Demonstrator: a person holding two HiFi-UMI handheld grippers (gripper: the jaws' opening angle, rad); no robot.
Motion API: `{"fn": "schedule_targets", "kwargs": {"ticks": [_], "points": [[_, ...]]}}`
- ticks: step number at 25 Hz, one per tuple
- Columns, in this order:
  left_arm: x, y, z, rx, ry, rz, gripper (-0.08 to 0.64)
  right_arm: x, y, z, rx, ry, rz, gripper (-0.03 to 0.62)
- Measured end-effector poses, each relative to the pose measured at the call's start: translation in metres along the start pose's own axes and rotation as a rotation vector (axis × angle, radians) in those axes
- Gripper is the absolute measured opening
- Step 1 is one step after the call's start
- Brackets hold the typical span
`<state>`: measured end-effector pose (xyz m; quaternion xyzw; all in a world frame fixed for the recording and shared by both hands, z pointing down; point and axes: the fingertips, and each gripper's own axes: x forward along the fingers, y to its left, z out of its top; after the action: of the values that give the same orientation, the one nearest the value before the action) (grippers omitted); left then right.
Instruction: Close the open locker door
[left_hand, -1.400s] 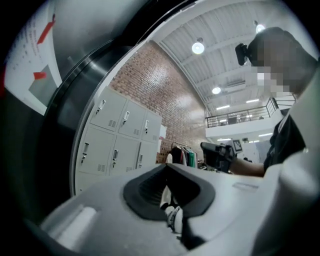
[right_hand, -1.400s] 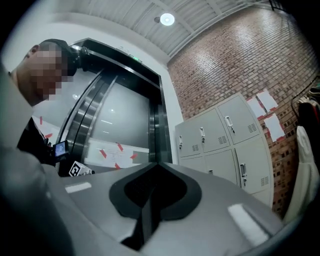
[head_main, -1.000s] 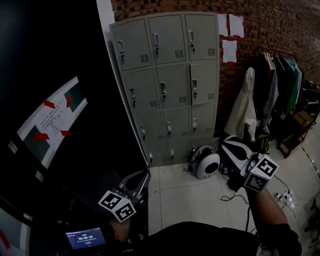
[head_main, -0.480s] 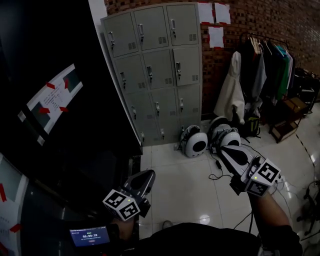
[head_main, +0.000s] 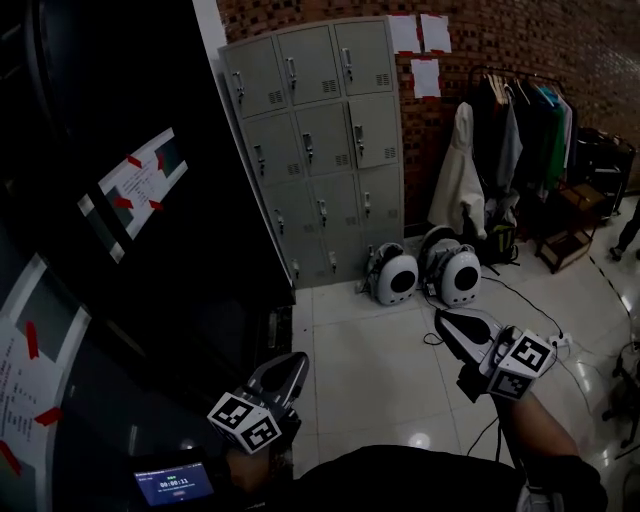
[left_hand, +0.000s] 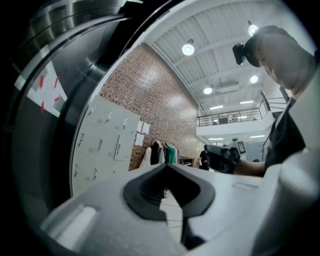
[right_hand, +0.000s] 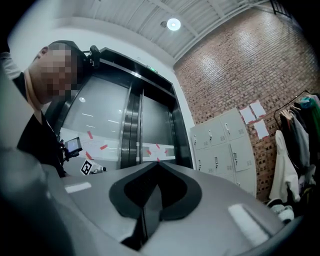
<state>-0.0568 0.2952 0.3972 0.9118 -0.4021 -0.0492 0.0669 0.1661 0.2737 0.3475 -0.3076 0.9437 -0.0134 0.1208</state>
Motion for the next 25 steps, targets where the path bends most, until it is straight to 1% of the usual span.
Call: {"fn": "schedule_targets", "kwargs": {"ticks": [3, 7, 10, 12, 15, 20, 23, 25], "points": [[-0.045, -0.008, -0.014, -0.028, 0.026, -0.011, 0.001, -0.004, 0.042, -0.018, 0.048, 0.005, -0.019, 0.000], [-0.095, -0.014, -0.026, -0.059, 0.050, -0.003, 0.002, 0.002, 0.096, -0.038, 0.100, 0.031, 0.004, 0.000], [-0.124, -0.022, -0.031, -0.080, 0.051, 0.019, 0.000, -0.002, 0.125, -0.044, 0.128, 0.045, 0.024, 0.000], [-0.136, -0.032, -0.038, -0.081, 0.052, 0.025, 0.000, -0.013, 0.137, -0.047, 0.129, 0.051, 0.036, 0.000], [-0.140, -0.046, -0.049, -0.064, 0.056, 0.023, 0.001, -0.038, 0.141, -0.055, 0.113, 0.059, 0.028, 0.000], [-0.122, -0.074, -0.060, -0.079, 0.042, 0.031, 0.000, -0.088, 0.123, -0.062, 0.085, 0.107, -0.007, 0.000], [-0.106, -0.091, -0.063, -0.095, 0.046, 0.031, 0.001, -0.109, 0.109, -0.056, 0.080, 0.109, -0.020, 0.000], [-0.095, -0.106, -0.061, -0.089, 0.043, 0.019, 0.000, -0.118, 0.103, -0.049, 0.071, 0.105, -0.013, 0.000]]}}
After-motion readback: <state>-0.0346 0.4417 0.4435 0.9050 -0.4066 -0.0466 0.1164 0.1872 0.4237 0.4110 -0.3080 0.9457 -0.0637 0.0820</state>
